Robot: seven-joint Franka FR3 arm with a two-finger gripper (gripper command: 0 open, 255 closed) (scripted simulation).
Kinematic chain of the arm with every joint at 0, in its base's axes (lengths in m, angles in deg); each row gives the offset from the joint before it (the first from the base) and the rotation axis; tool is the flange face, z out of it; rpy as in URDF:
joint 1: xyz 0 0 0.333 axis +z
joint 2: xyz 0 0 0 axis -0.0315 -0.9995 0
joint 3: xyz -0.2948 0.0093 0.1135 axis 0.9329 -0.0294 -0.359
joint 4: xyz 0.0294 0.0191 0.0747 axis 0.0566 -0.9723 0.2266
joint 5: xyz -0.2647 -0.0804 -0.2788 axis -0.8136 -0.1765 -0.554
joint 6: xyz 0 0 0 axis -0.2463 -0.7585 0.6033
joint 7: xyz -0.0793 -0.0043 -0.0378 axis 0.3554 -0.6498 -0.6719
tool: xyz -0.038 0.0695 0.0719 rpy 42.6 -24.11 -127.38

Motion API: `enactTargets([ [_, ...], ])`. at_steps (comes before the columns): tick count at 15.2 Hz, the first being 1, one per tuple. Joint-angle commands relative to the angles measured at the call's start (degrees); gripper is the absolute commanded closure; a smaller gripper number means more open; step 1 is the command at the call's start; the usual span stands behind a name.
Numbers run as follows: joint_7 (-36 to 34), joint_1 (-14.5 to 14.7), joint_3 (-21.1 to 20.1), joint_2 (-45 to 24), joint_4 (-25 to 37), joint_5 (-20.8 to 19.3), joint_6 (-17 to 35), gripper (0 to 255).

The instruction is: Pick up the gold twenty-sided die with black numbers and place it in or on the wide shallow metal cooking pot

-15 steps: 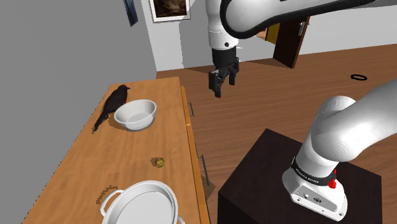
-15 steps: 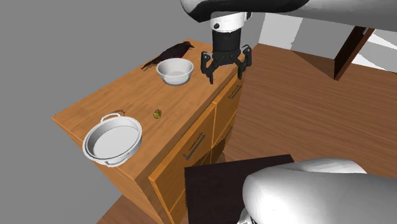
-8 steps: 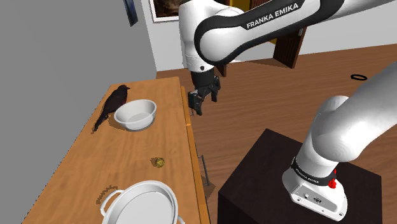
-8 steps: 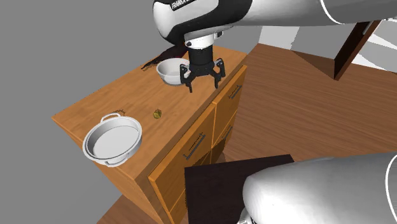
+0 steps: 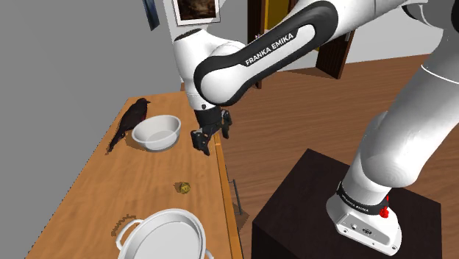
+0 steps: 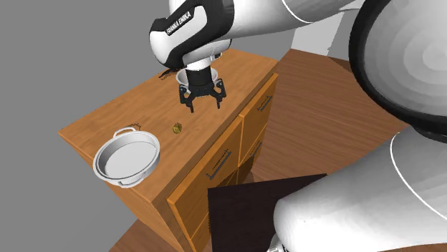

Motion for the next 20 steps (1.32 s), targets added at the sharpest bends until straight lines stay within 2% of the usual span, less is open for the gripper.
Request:
enactTargets([
  [1, -2.69, 0.42, -1.42, -4.43, 2.32, -1.25, 1.62, 0],
  [7, -10.38, 2.93, -3.70, -18.03, 10.60, -6.73, 4.86, 0],
  [12, -15.85, 6.82, -3.54, -29.56, 19.55, -11.54, 5.65, 0],
  [20, -17.05, 7.48, -2.58, -32.49, 17.20, -13.34, 10.62, 0],
])
